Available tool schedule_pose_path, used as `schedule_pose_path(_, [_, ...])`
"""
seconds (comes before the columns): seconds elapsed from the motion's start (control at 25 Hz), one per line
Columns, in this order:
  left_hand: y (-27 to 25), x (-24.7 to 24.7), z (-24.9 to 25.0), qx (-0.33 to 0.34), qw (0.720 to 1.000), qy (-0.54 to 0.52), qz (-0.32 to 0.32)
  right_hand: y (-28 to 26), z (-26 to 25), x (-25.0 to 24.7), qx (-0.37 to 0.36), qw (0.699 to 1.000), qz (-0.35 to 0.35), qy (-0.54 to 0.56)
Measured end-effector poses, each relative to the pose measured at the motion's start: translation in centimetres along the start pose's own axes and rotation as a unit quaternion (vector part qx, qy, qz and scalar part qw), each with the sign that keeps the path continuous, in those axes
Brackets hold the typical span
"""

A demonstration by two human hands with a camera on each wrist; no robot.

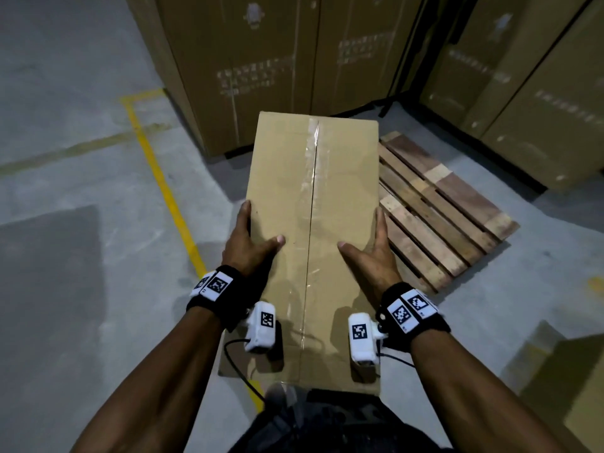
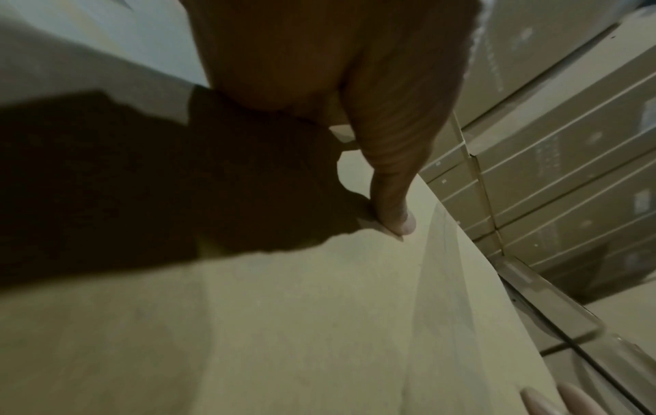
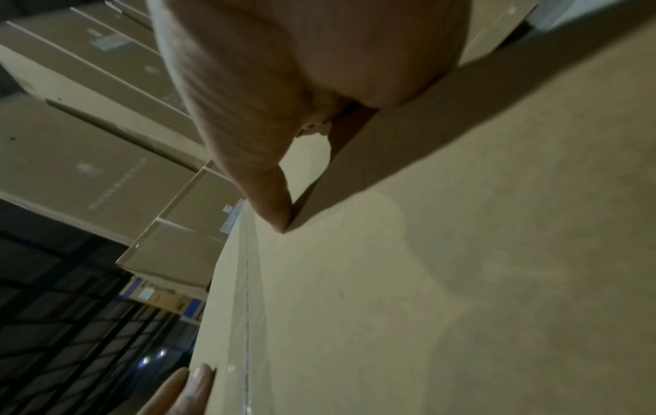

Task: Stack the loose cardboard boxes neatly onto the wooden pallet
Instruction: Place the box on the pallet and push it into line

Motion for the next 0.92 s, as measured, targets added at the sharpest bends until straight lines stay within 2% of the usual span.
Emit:
schedule_pose_path(0.24, [12.1,-0.9,2.2,0.017,0.999,0.02,-0.037,9.2,-2.2,3.7,-0.002,0.999,0.052,0.005])
schedule_pose_path(0.44, [23.5,0.7,3.4,0.031,0.996,0.023,-0.08,19.7,-2.5,5.6,0.007,0.997,0.073,0.017])
schedule_pose_path(0.64, [35.9,1.8,7.0,0.038,0.992,0.003,-0.117,30.8,-5.9,7.4,0.02,0.995,0.091,0.036])
schedule_pose_path(0.92, [49.1,4.6,9.9,0.056,0.985,0.033,-0.16,40.6,-9.1,7.9,0.049,0.988,0.148,0.015])
Point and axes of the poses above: each hand's wrist, its own y-axis towards the middle knuckle, its own x-axis out of the palm, z = x × y, the point moved 4 cm from there along y, towards the middle knuckle, and after that the axes turned 3 degrees about -y, right-handed, at the moved point
